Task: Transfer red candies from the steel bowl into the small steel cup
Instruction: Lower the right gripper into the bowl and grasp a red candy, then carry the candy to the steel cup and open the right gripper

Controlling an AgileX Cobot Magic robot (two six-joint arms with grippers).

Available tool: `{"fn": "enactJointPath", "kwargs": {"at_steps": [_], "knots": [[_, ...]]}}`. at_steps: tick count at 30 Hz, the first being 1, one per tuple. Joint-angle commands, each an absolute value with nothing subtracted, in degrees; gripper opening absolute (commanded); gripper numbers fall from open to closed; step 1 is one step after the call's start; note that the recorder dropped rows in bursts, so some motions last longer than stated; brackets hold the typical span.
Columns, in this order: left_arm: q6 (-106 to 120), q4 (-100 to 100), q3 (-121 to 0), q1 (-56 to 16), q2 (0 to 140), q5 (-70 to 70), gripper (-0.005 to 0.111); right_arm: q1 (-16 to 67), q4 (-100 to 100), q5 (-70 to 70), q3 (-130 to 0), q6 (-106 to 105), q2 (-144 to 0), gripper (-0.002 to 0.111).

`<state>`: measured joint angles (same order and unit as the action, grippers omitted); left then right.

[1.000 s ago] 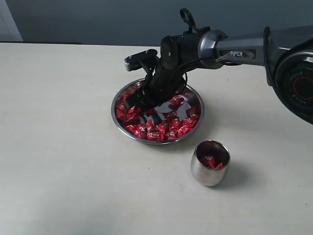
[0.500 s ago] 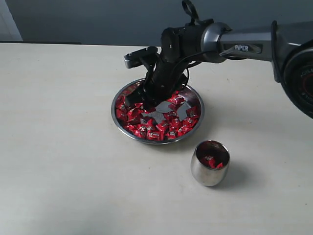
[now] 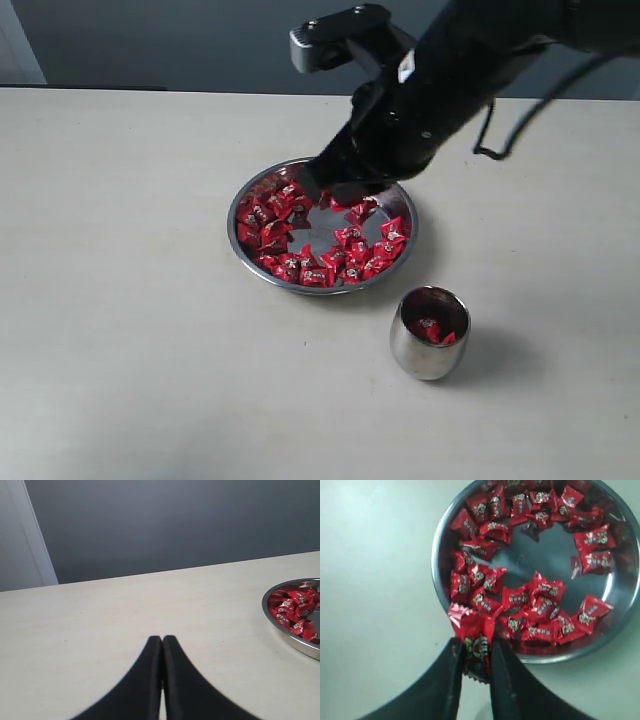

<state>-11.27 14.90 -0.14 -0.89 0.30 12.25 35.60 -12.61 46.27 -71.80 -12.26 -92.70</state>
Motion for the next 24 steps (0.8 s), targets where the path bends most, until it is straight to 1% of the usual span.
{"fn": "enactJointPath", "kwargs": {"at_steps": [1,4,8,13,18,24], "knots": [[-11.48,14.67,0.00,-1.25,0.00,11.92,0.000,35.47,-11.99,42.91,-59.10,-10.47,-81.25,-0.001],[-11.48,14.67,0.00,-1.25,0.00,11.92,0.000,35.47,-11.94,38.80,-51.80,-9.42,-77.91,-0.001],[-11.48,14.67,0.00,-1.25,0.00,11.92,0.000,35.47,-11.94,35.14,-46.98,-8.95,-78.97,-0.001],[-11.48,14.67,0.00,-1.25,0.00,11.92,0.000,35.47,-10.11,35.40,-45.15,-8.85,-79.60,-0.001],[-11.48,14.67,0.00,-1.25,0.00,11.92,0.000,35.47,-2.73,36.47,-44.92,-4.01,-79.60,-0.001],[-11.48,14.67,0.00,-1.25,0.00,11.92,0.000,35.47,-1.61,36.47,-44.92,-4.01,-79.60,-0.001]]}}
